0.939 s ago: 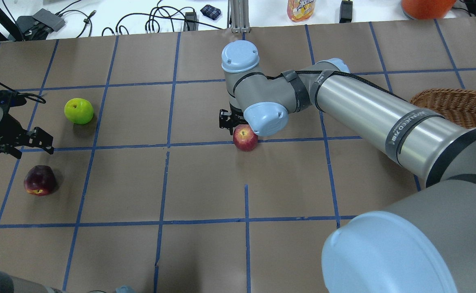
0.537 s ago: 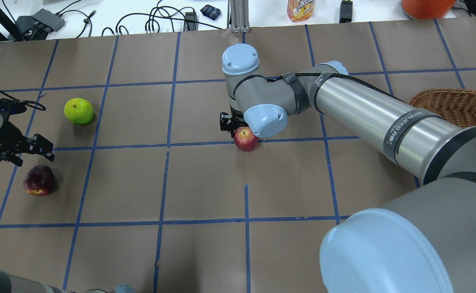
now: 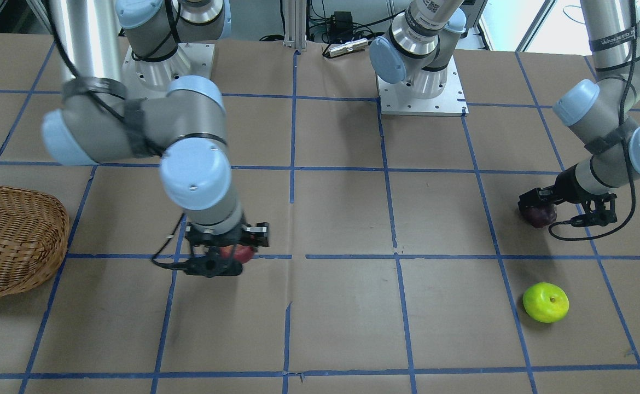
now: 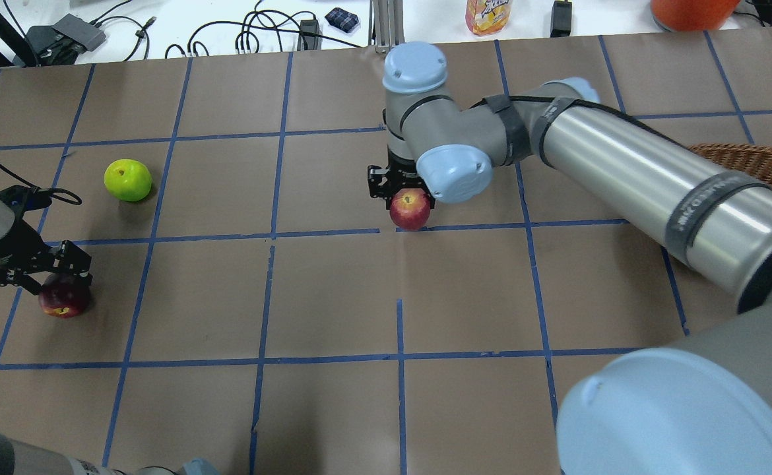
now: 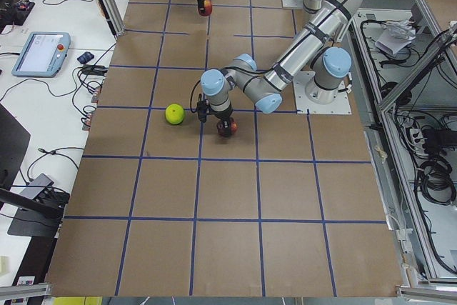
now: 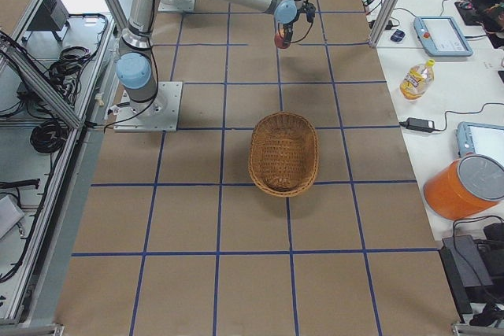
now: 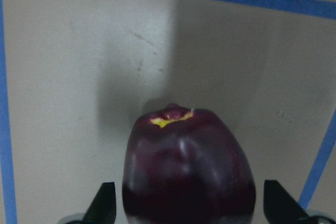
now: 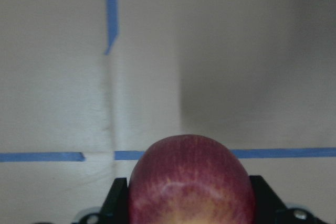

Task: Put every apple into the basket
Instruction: 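Carry light red apple into basket with right while left lifts dark apple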

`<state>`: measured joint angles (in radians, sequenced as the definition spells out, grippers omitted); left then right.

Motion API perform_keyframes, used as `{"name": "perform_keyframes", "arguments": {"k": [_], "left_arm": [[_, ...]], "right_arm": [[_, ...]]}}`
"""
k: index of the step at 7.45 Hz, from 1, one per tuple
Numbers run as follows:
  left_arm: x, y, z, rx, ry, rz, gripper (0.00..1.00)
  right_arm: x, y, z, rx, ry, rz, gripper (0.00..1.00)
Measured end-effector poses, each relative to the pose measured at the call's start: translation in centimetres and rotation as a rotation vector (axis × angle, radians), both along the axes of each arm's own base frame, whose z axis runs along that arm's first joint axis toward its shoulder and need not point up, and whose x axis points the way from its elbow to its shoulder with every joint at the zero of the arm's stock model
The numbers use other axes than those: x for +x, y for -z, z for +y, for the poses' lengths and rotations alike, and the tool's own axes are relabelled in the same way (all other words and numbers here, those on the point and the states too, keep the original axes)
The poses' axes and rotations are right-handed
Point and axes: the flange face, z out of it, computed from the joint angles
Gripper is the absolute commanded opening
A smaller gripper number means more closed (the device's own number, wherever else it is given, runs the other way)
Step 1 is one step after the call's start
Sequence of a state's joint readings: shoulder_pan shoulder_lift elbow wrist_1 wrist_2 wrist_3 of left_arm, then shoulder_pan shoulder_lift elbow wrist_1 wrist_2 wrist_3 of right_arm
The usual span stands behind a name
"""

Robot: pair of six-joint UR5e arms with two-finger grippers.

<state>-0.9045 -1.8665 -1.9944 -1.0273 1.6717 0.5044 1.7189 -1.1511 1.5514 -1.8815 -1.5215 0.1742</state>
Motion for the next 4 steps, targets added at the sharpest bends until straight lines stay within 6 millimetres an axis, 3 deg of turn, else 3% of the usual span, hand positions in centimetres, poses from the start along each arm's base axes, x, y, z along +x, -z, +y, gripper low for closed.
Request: {"name": "perform_keyframes", "arguments": {"k": [1,2,3,4], "left_arm": [[-0.1,0.2,0.1,0.001,0.01,0.004,0.57],[-0.1,0.2,0.1,-0.001,0.025,0.008,0.27],[-0.1,-0.2,0.0,-0.009,0.035,0.005,0.1],[-0.3,-1.3,-0.4,-0.026,0.045,-0.008,0.02]], "right_arm": [[-7.4,-2.4,-0.9,0.01,0.009,-0.005,0.53],[-15.0,-4.2,-1.4,-0.004,0.002,-0.003,0.53],[-22.2,-5.2,-1.6,-0.018,-0.042,0.014,0.52],[-29.6,-5.4,-1.1,-0.022,-0.098,0.03,0.5]]}}
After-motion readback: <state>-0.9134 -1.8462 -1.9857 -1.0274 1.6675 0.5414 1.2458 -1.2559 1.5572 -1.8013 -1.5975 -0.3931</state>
